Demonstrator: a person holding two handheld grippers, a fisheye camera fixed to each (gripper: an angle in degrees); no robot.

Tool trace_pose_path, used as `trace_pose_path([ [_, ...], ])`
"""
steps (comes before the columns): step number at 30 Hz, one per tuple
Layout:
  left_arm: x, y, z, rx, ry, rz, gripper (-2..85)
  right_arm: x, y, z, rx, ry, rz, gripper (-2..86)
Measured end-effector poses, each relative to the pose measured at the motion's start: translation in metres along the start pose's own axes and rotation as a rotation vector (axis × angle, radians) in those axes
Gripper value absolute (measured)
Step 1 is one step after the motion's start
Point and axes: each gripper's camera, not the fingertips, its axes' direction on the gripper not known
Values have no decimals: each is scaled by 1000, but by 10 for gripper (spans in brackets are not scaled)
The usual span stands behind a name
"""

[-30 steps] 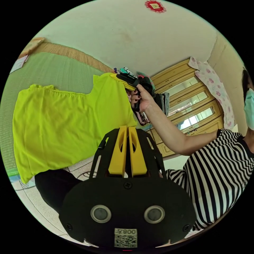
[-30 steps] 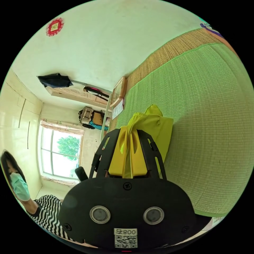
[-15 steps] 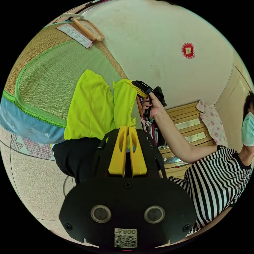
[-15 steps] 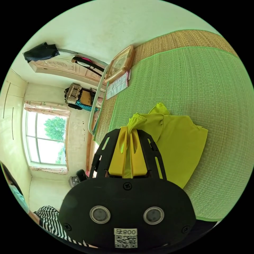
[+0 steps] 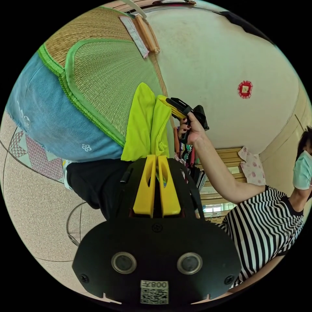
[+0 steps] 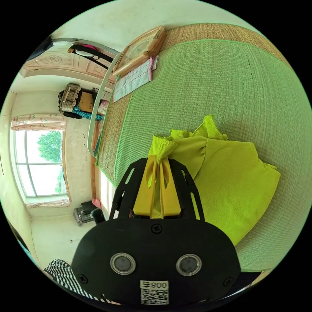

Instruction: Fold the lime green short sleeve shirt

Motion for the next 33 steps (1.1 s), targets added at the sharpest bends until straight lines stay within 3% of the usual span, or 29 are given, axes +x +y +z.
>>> trace_pose_path([
  [12,-123,34,-19,20,45,-86,7,-65,-43,25,-78,96,-45,21],
  [17,-160,45,-21,25,74,-107,8,-99,-49,8,-96,65,-161,25],
  [33,-210,75,-25,47,73,-110,9,-144,-42,-24,-52,-55,-282,22],
])
